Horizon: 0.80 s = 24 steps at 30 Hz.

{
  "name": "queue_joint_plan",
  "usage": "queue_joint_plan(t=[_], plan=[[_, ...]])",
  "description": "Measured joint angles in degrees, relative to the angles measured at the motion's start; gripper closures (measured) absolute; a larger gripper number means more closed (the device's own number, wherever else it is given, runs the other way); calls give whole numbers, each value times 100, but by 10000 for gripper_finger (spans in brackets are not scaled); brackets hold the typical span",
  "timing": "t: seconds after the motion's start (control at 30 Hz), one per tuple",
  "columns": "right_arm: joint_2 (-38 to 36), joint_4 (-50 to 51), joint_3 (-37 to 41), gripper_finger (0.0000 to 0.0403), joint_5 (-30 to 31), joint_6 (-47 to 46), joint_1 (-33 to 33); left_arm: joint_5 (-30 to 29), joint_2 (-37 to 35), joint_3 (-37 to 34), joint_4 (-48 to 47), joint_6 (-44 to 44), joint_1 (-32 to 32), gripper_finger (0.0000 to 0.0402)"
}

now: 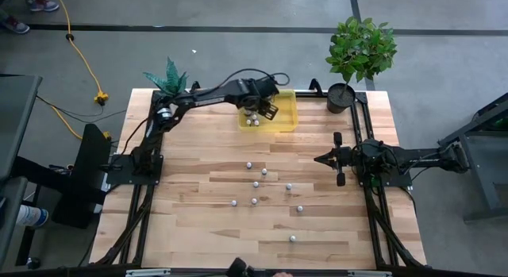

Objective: Pick & Place food coloring
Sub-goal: Put the top small red food coloring bottle into the yellow bin

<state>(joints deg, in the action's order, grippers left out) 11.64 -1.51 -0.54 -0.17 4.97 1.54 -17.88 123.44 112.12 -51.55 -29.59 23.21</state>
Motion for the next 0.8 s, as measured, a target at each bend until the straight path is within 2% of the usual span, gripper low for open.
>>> queue_joint_plan(t=[0.2, 0.53, 0.67, 0.8], plan=[[0, -1, 0, 402, -1, 1, -2, 712, -703, 3, -243, 1039, -265, 231], [0, -1, 0, 402, -1, 1, -2, 896, -1629, -112, -1618, 3043, -1071, 230], [0, -1, 0, 402, -1, -1, -1, 1531, -2008, -689, -1519, 3661, -1346, 230], [0, 1, 0, 402, -1, -1, -1, 1909, -2575, -1761, -820, 4095, -1600, 230]])
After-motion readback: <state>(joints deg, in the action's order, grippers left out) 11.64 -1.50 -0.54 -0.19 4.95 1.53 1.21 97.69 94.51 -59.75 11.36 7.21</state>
